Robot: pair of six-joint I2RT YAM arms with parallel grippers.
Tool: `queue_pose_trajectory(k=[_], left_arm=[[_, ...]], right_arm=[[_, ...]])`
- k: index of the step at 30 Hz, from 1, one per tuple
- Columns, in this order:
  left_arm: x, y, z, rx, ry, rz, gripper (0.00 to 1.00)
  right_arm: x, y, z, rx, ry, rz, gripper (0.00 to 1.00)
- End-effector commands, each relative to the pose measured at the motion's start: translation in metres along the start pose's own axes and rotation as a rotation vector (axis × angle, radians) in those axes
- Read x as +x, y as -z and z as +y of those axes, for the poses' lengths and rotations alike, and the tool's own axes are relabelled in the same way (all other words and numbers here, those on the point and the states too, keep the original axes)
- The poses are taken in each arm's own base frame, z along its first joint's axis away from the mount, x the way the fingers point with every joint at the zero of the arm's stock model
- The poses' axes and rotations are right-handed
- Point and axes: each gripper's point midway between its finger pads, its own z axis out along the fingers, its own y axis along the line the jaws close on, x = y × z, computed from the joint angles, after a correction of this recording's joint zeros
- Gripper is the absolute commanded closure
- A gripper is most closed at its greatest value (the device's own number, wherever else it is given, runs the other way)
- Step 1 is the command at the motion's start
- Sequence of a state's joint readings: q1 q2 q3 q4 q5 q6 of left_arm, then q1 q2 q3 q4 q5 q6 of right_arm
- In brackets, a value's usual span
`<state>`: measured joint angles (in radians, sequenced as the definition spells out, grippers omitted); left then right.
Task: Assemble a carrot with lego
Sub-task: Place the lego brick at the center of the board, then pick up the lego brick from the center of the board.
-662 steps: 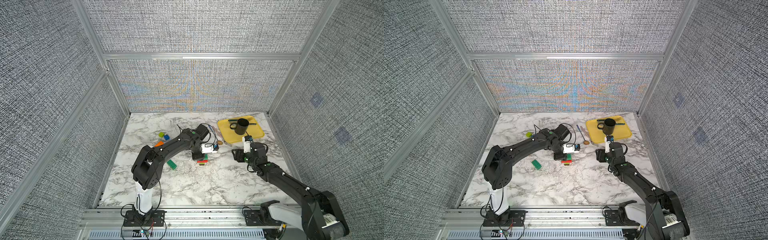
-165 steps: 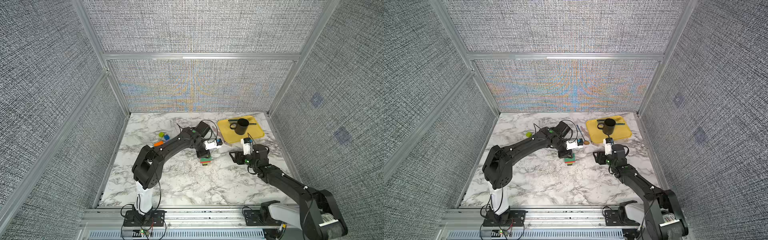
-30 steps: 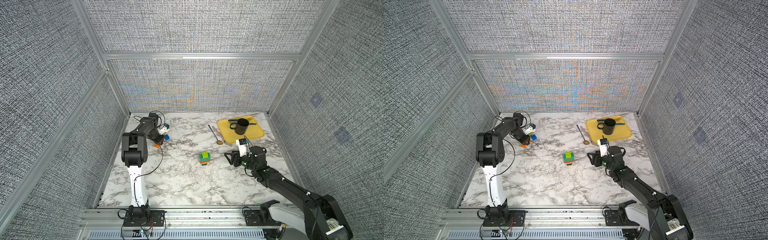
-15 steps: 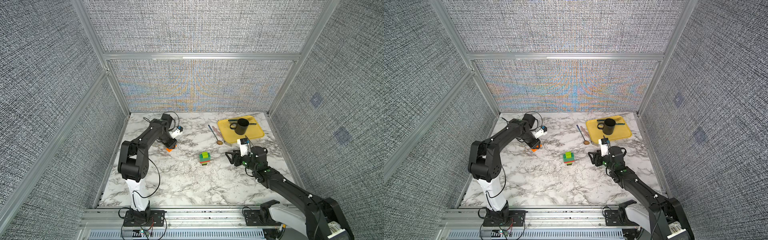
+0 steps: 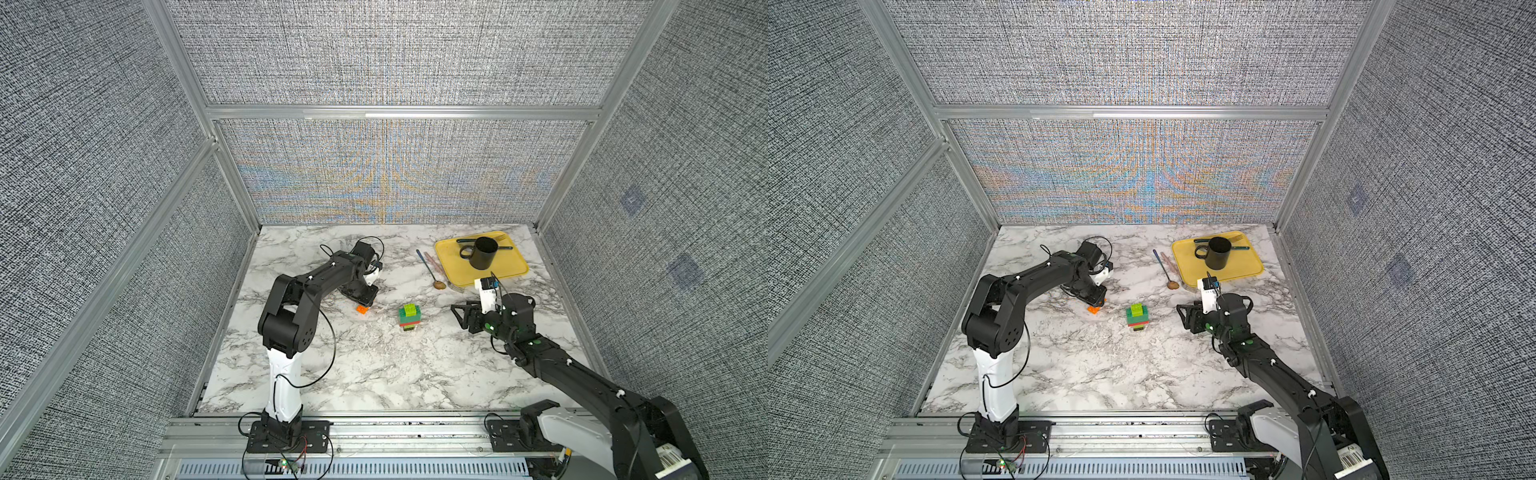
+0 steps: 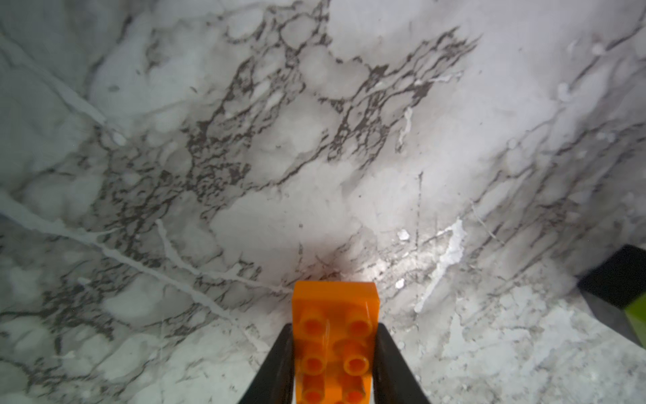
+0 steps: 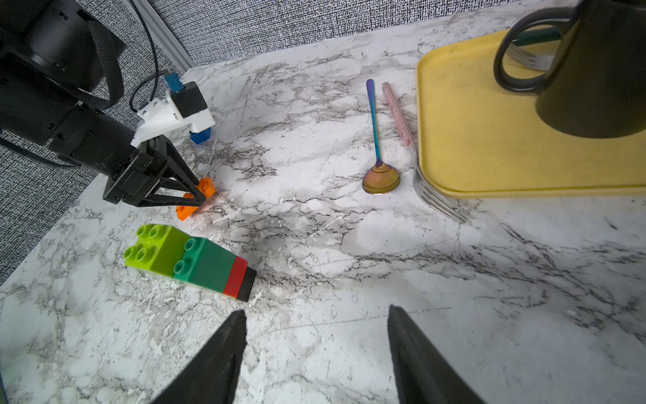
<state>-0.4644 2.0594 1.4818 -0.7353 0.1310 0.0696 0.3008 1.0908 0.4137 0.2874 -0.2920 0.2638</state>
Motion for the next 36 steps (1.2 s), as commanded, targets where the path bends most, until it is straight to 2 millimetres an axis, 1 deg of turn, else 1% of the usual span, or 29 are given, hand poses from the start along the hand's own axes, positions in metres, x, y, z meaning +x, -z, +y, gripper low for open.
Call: queue_pose_trajectory(k=[1,3,8,11,16,22,26,29,31,32,33,36], left_arm=[[-0.002,-0.008,-0.002,-0.013,0.031,-0.005,0.66],[0.0,-0.011,-0.002,-0.02,0.031,0.003,0.64],[0.01,-0.011,0.0,-0.041,0.036,0.012,0.54],[0.019,-0.013,-0.001,-0.047,0.041,0.019,0.51],[0.031,-0.02,-0.001,-0.044,0.053,0.034,0.51],[0.039,-0.016,0.0,-0.063,0.059,0.038,0.52],[0.045,-0.019,0.0,-0.065,0.059,0.055,0.53],[0.045,-0.018,-0.001,-0.056,0.059,0.056,0.57],[0.047,-0.018,-0.002,-0.056,0.061,0.064,0.57],[0.043,-0.009,-0.002,-0.057,0.059,0.04,0.57],[0.042,-0.007,-0.003,-0.061,0.056,0.033,0.57],[0.044,-0.006,-0.001,-0.065,0.051,0.039,0.56]], right_arm=[[-0.002,-0.001,0.001,-0.003,0.002,-0.009,0.34],[-0.001,-0.002,0.0,-0.002,0.003,-0.005,0.34],[0.0,-0.003,0.0,-0.002,0.003,-0.002,0.34],[0.001,-0.004,0.0,-0.002,0.002,0.002,0.34],[0.004,-0.006,0.0,-0.005,0.001,0.008,0.34],[0.004,-0.006,0.001,-0.003,0.003,0.011,0.34],[0.005,-0.006,0.001,-0.004,0.005,0.01,0.34],[0.005,-0.007,0.001,-0.006,0.003,0.012,0.34],[0.005,-0.008,0.002,-0.007,0.004,0.014,0.34],[0.005,-0.007,0.002,-0.005,0.005,0.012,0.34],[0.005,-0.007,0.001,-0.005,0.005,0.012,0.34],[0.005,-0.008,0.001,-0.005,0.004,0.013,0.34]])
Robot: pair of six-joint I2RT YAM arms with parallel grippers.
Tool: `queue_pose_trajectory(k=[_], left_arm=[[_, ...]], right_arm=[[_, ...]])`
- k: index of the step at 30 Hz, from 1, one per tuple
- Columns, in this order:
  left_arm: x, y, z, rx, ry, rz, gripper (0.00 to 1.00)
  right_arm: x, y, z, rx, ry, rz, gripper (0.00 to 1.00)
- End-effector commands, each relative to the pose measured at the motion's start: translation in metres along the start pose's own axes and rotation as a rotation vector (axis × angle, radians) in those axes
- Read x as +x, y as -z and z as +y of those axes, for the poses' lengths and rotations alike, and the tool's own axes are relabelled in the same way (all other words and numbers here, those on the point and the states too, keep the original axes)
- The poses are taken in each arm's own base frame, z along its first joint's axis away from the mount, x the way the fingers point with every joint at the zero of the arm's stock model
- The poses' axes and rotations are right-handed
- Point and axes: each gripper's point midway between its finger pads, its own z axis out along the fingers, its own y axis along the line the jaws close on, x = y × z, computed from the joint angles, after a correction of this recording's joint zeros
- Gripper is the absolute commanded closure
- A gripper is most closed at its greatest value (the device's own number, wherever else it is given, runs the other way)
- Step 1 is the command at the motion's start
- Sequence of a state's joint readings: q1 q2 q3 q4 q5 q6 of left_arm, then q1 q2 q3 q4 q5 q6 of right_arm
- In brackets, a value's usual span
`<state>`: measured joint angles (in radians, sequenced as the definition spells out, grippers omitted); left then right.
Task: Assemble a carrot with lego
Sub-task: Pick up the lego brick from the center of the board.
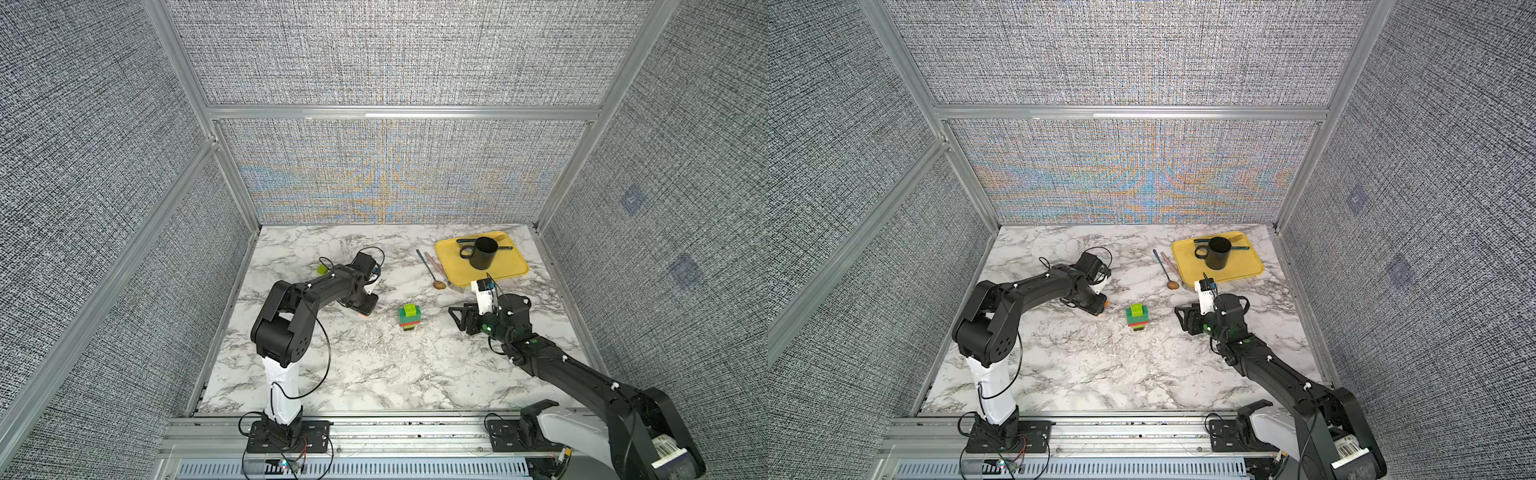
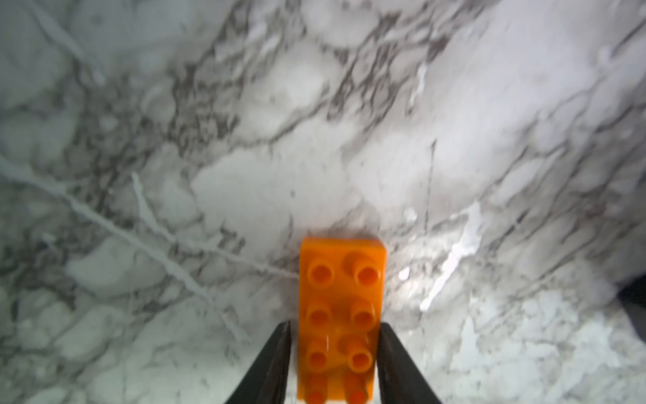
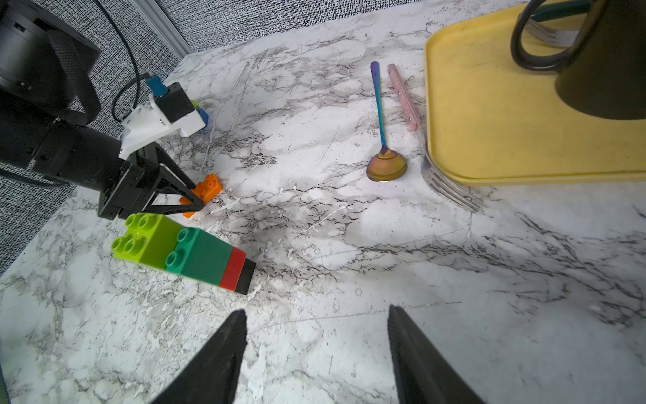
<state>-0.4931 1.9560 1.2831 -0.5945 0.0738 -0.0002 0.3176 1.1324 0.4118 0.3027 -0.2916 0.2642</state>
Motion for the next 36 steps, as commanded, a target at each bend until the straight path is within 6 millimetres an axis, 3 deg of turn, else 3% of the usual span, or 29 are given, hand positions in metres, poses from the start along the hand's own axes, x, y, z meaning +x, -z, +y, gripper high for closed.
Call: queue_pose_trajectory(k=[1,24,36], left_arm=[[0.02,0.0,0.003,-0.014,0.012,0.083,0.56],[-0.002,-0.02,-0.001,0.005,0.016,0.068,0.53],[0.005,-0.019,-0.003,0.01,0.002,0.09,0.68]], right_arm=[[-0.004,-0.001,0.001,0.0,0.005,-0.017,0.34],[-0.001,-0.002,0.0,0.008,0.01,-0.009,0.34],[0.0,-0.002,0.0,0.009,0.01,-0.008,0.34]])
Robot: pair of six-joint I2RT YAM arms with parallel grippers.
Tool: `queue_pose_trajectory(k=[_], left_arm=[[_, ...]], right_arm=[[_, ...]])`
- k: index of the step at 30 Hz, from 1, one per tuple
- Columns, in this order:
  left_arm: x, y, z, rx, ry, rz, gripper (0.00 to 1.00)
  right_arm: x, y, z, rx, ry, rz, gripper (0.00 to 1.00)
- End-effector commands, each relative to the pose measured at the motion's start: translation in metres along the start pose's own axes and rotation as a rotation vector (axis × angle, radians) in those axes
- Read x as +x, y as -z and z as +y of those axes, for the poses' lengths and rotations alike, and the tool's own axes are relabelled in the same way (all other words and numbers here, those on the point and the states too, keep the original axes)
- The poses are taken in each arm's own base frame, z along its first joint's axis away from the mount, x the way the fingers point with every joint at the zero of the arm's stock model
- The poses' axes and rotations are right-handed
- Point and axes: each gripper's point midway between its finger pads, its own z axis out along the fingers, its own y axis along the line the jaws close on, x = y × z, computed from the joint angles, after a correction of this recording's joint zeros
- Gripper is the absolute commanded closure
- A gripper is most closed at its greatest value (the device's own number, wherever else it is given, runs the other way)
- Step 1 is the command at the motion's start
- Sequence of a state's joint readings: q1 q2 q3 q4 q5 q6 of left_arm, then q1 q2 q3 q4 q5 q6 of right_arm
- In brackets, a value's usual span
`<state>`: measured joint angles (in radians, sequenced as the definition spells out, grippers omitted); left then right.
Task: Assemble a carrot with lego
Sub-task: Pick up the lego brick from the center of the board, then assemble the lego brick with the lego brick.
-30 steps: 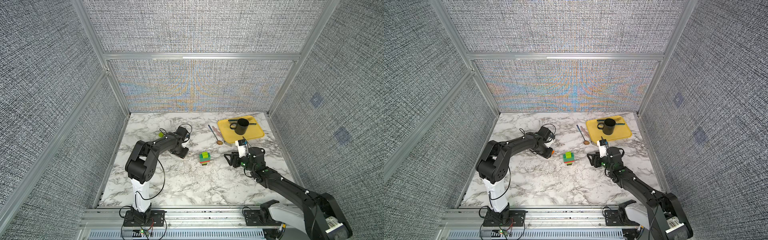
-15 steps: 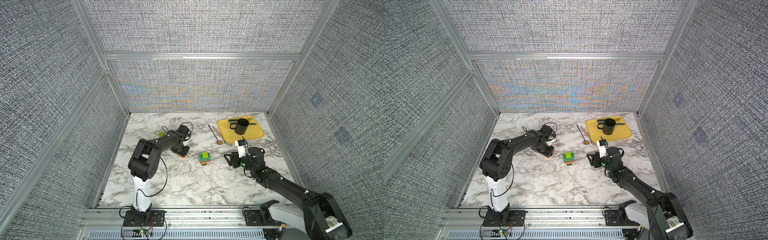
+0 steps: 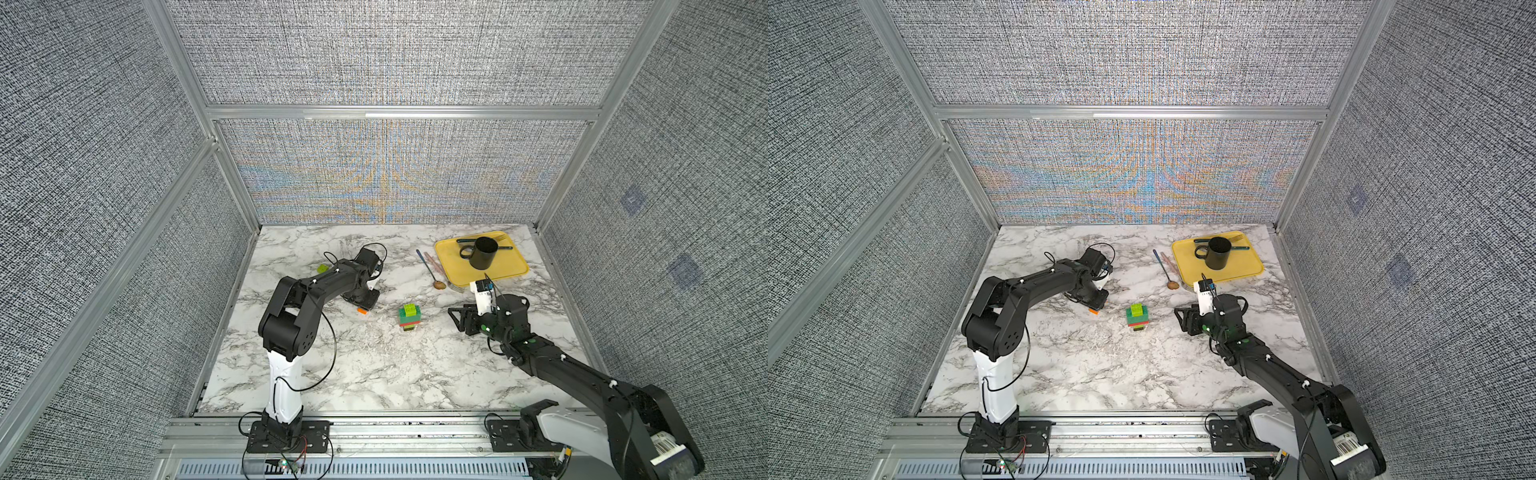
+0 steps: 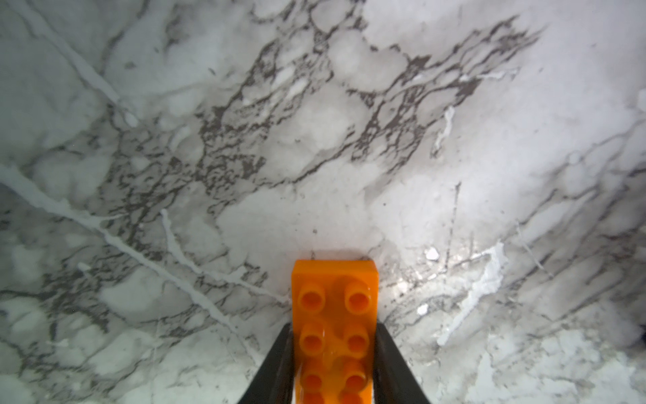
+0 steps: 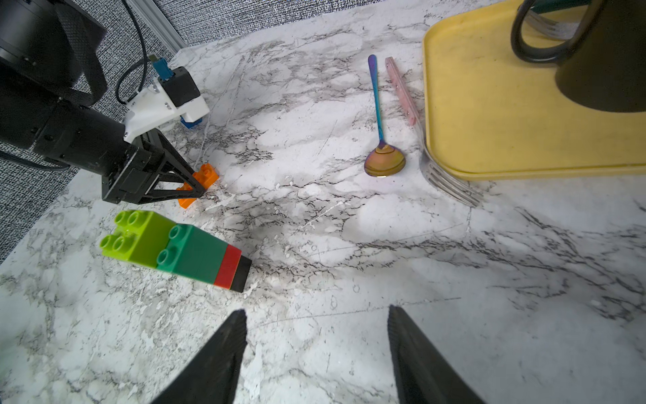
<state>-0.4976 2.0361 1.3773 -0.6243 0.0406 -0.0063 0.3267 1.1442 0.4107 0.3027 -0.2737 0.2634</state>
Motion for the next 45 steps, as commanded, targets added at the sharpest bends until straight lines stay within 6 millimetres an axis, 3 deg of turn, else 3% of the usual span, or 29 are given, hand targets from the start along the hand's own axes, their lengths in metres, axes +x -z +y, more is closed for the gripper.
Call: queue_pose_trajectory(k=[1,6,11,16,21,26,33,45], left_arm=[[0.019,-0.008,-0.008,0.042,-0.005,0.07,0.69],[0.013,0.008,-0.009,0.041,-0.039,0.021,0.75],[-0.004,0.06,-0.019,0.081,-0.119,-0.136,0.8],[-0.002,0.112,-0.044,0.148,-0.28,-0.234,0.84],[0.002,0.149,-0.081,0.213,-0.533,-0.28,0.9],[0.003,0.154,-0.113,0.245,-0.718,-0.226,0.91],[-0.008,0.144,-0.141,0.229,-0.832,-0.142,0.91],[-0.017,0.13,-0.151,0.222,-0.837,-0.048,0.91]], right_arm=[[-0.004,0.0,0.001,-0.004,0.007,-0.019,0.34],[-0.005,0.001,0.001,0.0,0.01,-0.023,0.34],[-0.008,0.003,0.001,0.004,0.015,-0.03,0.34],[-0.009,0.005,0.005,-0.008,0.017,-0.029,0.34],[-0.006,0.007,0.006,-0.005,0.016,-0.03,0.34],[-0.005,0.011,0.0,0.029,0.027,-0.036,0.34],[-0.001,0.01,-0.004,0.047,0.025,-0.031,0.34],[0.005,0.006,-0.007,0.049,0.023,-0.015,0.34]])
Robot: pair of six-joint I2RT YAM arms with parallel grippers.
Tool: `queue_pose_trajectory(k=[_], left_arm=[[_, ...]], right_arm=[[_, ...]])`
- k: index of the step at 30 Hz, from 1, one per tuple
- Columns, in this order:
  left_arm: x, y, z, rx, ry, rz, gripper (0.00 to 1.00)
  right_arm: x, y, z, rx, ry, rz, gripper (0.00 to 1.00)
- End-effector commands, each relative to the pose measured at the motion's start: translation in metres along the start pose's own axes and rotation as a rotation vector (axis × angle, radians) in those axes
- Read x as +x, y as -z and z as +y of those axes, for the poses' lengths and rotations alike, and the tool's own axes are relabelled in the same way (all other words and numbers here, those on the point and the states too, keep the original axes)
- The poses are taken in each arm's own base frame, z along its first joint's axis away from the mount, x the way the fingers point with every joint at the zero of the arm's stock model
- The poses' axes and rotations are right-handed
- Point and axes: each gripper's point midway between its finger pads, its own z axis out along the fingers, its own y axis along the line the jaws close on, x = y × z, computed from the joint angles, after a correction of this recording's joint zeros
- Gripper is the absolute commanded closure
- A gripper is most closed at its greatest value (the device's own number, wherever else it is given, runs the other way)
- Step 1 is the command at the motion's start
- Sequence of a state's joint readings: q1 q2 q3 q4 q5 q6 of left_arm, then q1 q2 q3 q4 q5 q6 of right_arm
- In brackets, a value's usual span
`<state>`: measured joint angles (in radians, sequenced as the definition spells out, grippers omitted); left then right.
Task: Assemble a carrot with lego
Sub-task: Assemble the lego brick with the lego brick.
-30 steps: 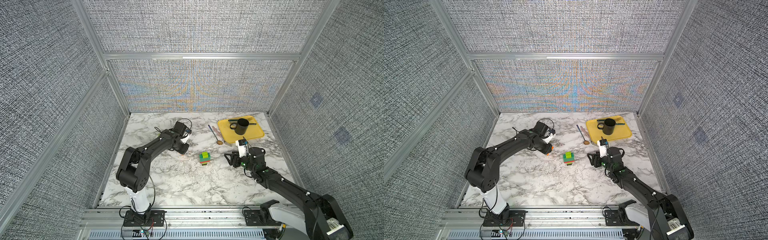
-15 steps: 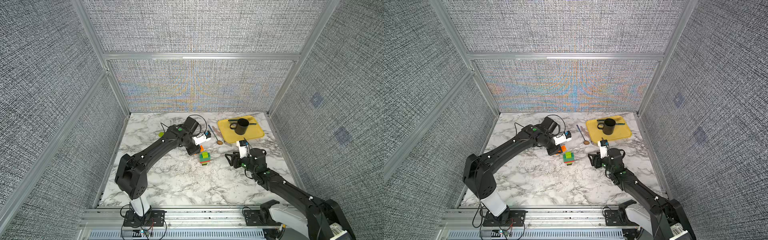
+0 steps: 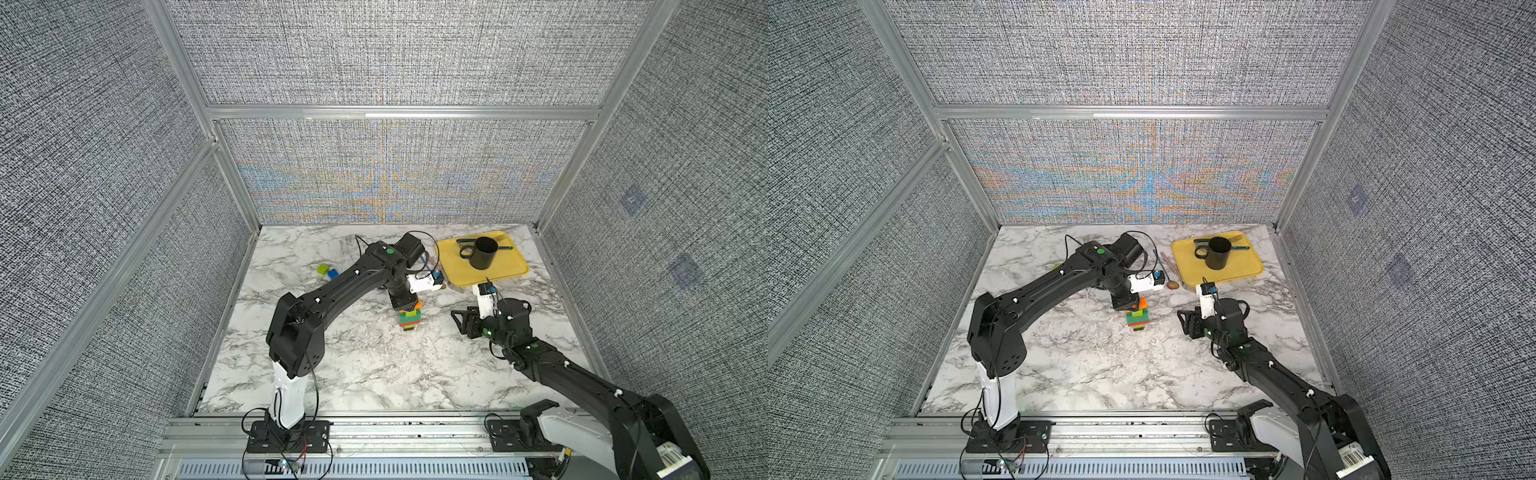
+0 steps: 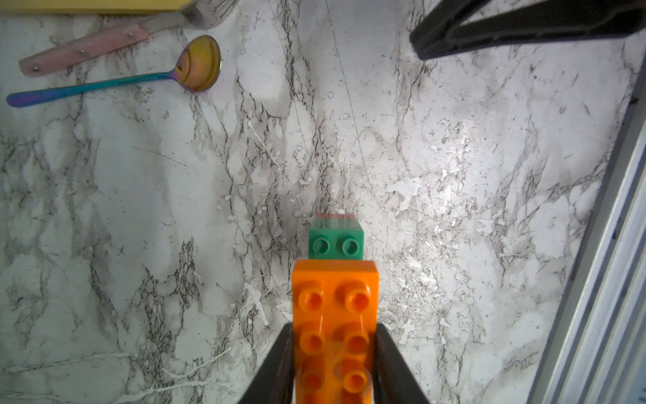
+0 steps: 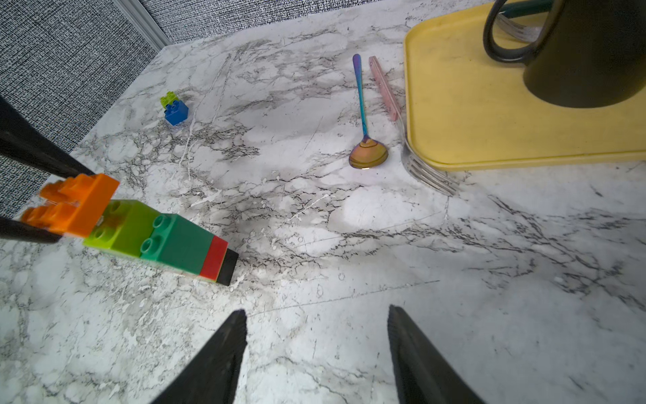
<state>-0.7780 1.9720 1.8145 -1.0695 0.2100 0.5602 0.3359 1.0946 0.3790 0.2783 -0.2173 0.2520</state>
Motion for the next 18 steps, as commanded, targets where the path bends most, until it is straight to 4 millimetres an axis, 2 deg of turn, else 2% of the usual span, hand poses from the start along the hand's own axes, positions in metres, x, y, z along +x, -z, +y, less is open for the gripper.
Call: queue_pose_trajectory(k=[1,3,18], left_arm=[[0.005,0.003,-0.003,0.015,0.011,0.038,0.91],[0.007,-0.006,-0.003,0.027,0.025,0.061,0.91],[0.014,-0.022,-0.002,0.028,0.062,0.122,0.9]], right_arm=[[-0.002,-0.002,-0.001,0.003,0.008,-0.009,0.34],[-0.001,-0.002,-0.001,0.002,0.008,-0.006,0.34],[0.003,-0.004,-0.003,0.005,0.005,-0.001,0.34]])
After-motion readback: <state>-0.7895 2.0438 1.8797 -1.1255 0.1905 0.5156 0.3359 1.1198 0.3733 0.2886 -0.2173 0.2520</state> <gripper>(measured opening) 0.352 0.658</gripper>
